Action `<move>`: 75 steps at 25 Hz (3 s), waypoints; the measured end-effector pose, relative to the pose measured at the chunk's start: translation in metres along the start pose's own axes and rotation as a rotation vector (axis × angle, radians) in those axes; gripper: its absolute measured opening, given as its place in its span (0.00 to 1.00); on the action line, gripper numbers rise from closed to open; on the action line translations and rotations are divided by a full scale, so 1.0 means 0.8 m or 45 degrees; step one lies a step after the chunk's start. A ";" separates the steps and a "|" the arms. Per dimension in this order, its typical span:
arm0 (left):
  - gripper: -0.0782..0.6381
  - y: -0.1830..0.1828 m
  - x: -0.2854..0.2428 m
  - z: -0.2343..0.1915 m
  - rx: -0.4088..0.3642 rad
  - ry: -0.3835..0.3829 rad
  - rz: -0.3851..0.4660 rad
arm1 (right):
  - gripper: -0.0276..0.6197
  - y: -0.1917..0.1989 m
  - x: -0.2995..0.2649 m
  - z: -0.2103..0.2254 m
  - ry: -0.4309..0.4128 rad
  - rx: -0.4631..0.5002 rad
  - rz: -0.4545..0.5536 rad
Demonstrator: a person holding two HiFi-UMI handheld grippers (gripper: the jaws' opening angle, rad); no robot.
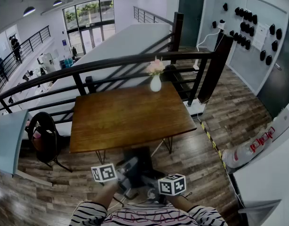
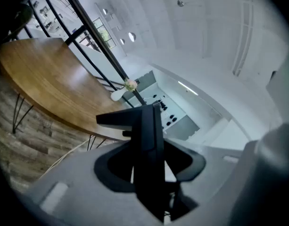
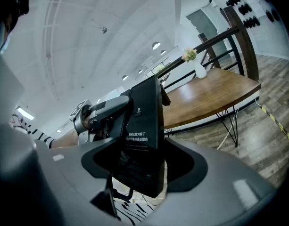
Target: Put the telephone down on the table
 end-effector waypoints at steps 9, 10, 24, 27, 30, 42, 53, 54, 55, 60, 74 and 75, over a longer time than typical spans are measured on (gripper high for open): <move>0.36 0.008 0.056 -0.003 -0.020 0.033 0.007 | 0.49 0.032 -0.017 -0.046 0.010 0.024 0.031; 0.36 0.011 0.059 -0.003 -0.020 0.037 0.006 | 0.49 0.035 -0.017 -0.049 0.016 0.026 0.033; 0.36 0.001 -0.003 0.001 -0.013 0.045 0.028 | 0.49 0.000 -0.001 0.005 0.001 0.036 -0.001; 0.36 -0.008 -0.040 0.007 -0.006 0.035 0.053 | 0.49 -0.025 0.010 0.036 -0.017 0.042 -0.035; 0.36 -0.020 -0.084 0.013 -0.005 0.021 0.089 | 0.49 -0.057 0.022 0.073 -0.047 0.053 -0.076; 0.36 -0.066 -0.229 0.022 0.054 -0.045 0.220 | 0.49 -0.167 0.053 0.198 -0.131 0.103 -0.206; 0.36 -0.109 -0.273 -0.006 0.077 -0.101 0.241 | 0.49 -0.209 0.021 0.246 -0.176 0.080 -0.245; 0.36 -0.116 -0.275 -0.014 0.084 -0.100 0.239 | 0.49 -0.214 0.012 0.249 -0.171 0.081 -0.245; 0.36 -0.124 -0.277 -0.021 0.091 -0.098 0.235 | 0.49 -0.218 0.003 0.251 -0.166 0.081 -0.244; 0.36 -0.173 -0.287 -0.055 0.095 -0.081 0.190 | 0.49 -0.244 -0.046 0.261 -0.136 0.049 -0.223; 0.36 -0.320 -0.308 -0.128 0.021 0.026 0.038 | 0.49 -0.331 -0.182 0.274 -0.025 0.007 -0.074; 0.36 -0.329 -0.311 -0.132 0.013 0.036 0.026 | 0.49 -0.336 -0.190 0.276 -0.018 0.005 -0.062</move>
Point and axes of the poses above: the fingertips, and each gripper's own axes: x backward along the fingers, z to its right, y out of its underside, the point moved 2 cm from there along x, backward along the fingers, and after that the axes turned 13 degrees about -y, right-handed, at the moved point
